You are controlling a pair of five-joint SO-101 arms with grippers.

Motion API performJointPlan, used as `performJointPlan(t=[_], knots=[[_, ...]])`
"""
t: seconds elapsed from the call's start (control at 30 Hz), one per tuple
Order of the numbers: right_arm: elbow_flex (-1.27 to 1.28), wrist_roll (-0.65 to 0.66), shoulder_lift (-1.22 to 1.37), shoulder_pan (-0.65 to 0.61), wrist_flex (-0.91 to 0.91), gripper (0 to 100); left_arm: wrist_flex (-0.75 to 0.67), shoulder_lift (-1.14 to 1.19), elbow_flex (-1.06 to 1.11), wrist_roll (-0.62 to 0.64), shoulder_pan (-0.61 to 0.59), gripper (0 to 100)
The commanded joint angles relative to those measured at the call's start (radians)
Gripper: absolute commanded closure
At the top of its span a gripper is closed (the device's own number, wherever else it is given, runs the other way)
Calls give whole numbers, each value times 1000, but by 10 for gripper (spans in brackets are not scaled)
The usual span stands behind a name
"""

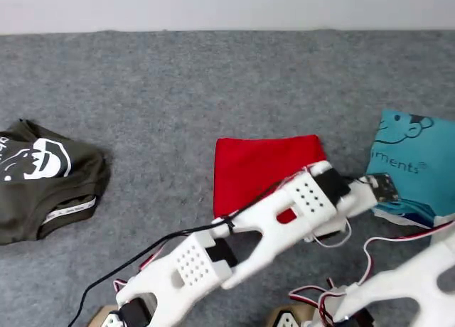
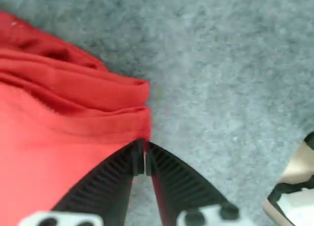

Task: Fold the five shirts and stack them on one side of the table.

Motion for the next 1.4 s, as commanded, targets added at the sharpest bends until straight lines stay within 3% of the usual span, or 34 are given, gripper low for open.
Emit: performJointPlan(t=[0.0, 0.2, 0.4, 0.53, 0.7, 0.83, 1.03, 1.37], knots=[[-17, 2, -41, -12, 33, 972, 28, -196, -33, -6, -48, 986], [-35, -6, -31, -183, 36, 972, 28, -479, 87, -6, -175, 986], [-26, -160, 28, -478, 13, 972, 28, -802, 392, -8, -387, 986], [-29, -249, 131, -673, -84, 972, 28, -1014, 575, -12, -545, 986], [-31, -345, 285, -826, -265, 939, 26, -1189, 694, -35, -744, 986], [-34, -361, 404, -900, -374, 827, 26, -1254, 707, -158, -881, 986], [-34, -390, 524, -961, -536, 822, 25, -1267, 708, -233, -1030, 986], [-34, -385, 685, -974, -728, 823, 26, -1260, 710, -226, -1071, 986]])
